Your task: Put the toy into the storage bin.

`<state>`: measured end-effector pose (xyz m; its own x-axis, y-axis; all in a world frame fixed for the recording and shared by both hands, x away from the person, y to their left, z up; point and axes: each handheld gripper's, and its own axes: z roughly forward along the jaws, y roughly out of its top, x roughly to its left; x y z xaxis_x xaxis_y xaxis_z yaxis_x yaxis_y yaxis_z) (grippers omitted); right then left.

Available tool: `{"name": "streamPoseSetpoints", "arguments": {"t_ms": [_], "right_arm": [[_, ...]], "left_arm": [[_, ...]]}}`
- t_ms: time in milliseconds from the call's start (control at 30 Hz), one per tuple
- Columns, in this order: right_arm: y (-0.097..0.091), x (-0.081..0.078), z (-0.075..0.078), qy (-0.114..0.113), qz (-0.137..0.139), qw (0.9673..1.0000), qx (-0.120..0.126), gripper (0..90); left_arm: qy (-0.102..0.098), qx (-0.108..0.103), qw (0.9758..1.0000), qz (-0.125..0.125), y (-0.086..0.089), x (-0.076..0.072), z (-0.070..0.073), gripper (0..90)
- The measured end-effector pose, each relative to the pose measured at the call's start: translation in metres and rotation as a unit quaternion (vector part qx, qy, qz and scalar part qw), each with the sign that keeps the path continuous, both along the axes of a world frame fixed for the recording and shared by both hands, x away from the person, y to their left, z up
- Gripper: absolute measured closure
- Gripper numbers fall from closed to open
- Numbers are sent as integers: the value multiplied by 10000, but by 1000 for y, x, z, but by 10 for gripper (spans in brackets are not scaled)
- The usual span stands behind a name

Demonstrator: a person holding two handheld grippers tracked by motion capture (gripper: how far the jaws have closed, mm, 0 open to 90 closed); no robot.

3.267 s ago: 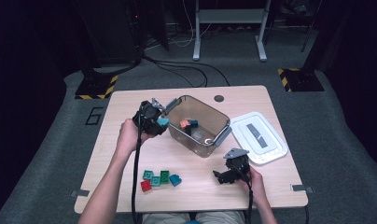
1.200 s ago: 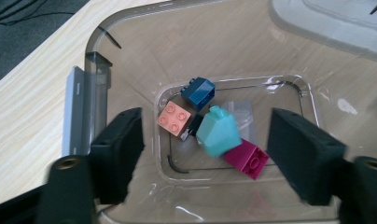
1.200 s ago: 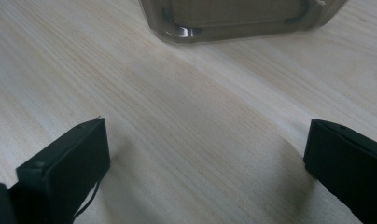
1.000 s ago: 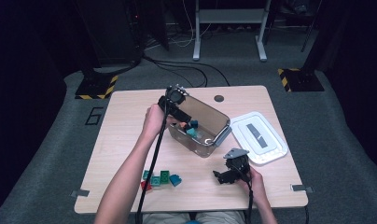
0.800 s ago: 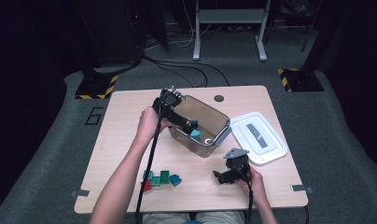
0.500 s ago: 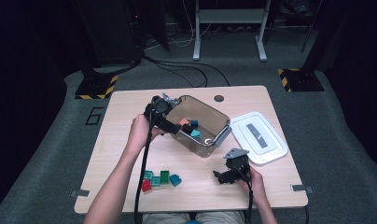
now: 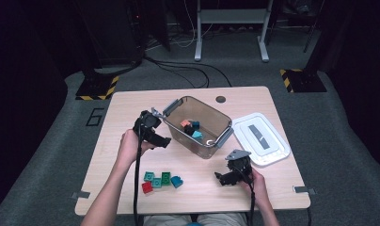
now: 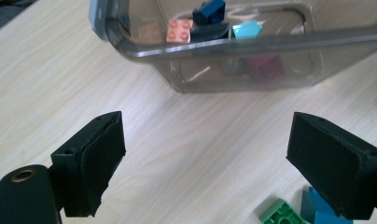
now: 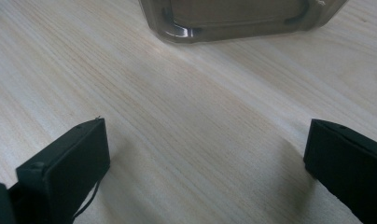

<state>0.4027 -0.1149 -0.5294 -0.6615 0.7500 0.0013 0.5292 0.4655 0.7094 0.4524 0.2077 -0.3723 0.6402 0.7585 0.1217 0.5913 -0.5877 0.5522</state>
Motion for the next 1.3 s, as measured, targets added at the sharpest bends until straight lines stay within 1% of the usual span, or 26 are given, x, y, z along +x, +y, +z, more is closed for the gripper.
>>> {"name": "streamPoseSetpoints", "arguments": {"t_ms": [100,300,433,467,600,633,667,700,767,800,867,1000,1033,1067,1133,1267,1300], "right_arm": [[0,0,0,-4,3,10000,0,0],[0,0,0,-3,3,10000,0,0],[0,0,0,-2,2,10000,-1,0],[0,0,0,2,-3,10000,0,0],[0,0,0,-4,2,10000,1,0],[0,0,0,-2,0,10000,1,0],[0,0,0,-2,1,10000,0,0],[0,0,0,-3,0,10000,1,0],[0,0,0,0,-2,10000,0,0],[0,0,0,1,-3,10000,0,0],[0,0,0,1,-3,10000,0,0],[0,0,0,-4,-1,10000,0,0],[0,0,0,-4,-1,10000,1,0],[0,0,0,-4,0,10000,0,0],[0,0,0,2,-6,10000,1,0],[0,0,0,-2,-3,10000,0,0],[0,0,0,-3,-2,10000,0,0]], "left_arm": [[35,12,10000,23,4,-5,-9,113],[197,-25,9997,104,16,-13,-28,114],[354,-1,9992,169,26,-19,-43,114],[368,-8,9991,188,28,-20,-46,114],[557,-23,9981,258,38,-24,-60,112],[560,-40,9980,295,39,-24,-62,109],[593,9,9978,289,41,-25,-65,106],[597,-11,9977,311,42,-25,-68,102],[672,-12,9971,343,46,-27,-72,97],[651,-30,9972,375,47,-28,-75,96],[748,-34,9965,374,50,-29,-78,89],[836,-55,9952,516,55,-32,-88,85],[862,-28,9950,500,57,-32,-90,85],[897,-16,9945,542,58,-33,-92,84],[926,-59,9936,641,60,-35,-99,79],[954,-59,9927,731,67,-37,-106,79],[1007,-77,9921,746,68,-38,-107,79]]}}
